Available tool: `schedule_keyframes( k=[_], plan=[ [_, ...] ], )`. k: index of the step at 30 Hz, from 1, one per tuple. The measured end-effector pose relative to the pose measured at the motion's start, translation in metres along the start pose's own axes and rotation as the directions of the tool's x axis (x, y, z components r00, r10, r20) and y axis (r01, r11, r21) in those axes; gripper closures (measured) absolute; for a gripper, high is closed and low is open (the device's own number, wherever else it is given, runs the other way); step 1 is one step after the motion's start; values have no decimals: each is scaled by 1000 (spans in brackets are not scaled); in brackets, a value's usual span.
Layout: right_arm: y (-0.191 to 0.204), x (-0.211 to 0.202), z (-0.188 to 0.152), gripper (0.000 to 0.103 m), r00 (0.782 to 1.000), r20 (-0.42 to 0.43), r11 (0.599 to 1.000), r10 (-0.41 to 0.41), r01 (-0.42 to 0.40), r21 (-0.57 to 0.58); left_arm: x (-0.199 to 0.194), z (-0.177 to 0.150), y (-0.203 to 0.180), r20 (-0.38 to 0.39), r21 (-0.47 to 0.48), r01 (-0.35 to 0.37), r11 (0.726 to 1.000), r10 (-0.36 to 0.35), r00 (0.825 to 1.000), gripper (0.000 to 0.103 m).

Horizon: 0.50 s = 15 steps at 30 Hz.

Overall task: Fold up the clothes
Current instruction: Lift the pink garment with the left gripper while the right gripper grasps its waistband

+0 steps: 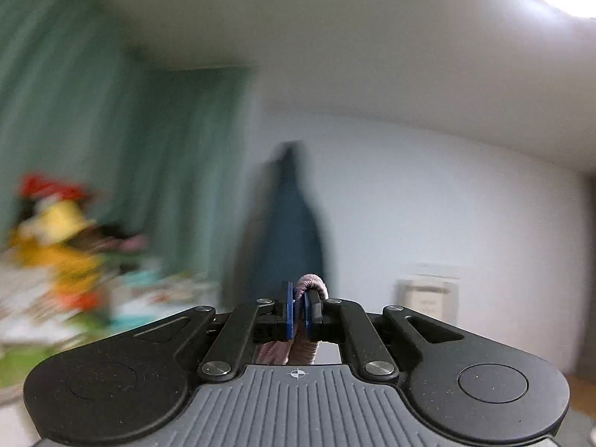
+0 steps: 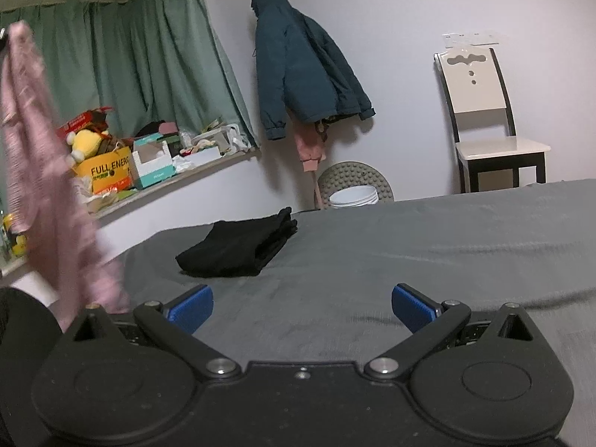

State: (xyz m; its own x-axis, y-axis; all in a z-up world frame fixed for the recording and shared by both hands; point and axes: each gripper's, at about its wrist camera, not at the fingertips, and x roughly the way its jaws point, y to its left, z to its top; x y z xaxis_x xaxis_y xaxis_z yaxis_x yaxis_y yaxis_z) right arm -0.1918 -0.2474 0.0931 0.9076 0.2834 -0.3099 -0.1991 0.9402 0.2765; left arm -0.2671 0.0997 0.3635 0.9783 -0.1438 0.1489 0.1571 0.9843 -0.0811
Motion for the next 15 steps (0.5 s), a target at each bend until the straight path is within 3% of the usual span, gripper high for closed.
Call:
schedule_keyframes(
  k=[3,6,8,10,13,15],
  plan=[
    [-2,-2,4,0,1000,28,1000,1,-1,12,4,-19,-49,-48,32,165,986,-163,985,98],
    [-3,-9,8,0,998,69,1000,-2,0,26,0,-62,-84,-164,47,260,965,-249,954,98],
    [-4,-22,13,0,993,119,999,-12,8,38,-1,-101,-99,-266,40,291,956,-271,925,98],
    [10,-27,10,0,992,127,997,-27,35,-62,0,-137,-107,-366,10,295,956,-271,890,98],
    [34,-31,4,0,990,134,970,-49,79,-229,-1,-179,-117,-446,-21,288,957,-266,855,98],
    [50,-34,-1,0,988,141,935,-64,108,-336,4,-197,-126,-468,-31,284,958,-265,843,98]
  ],
)
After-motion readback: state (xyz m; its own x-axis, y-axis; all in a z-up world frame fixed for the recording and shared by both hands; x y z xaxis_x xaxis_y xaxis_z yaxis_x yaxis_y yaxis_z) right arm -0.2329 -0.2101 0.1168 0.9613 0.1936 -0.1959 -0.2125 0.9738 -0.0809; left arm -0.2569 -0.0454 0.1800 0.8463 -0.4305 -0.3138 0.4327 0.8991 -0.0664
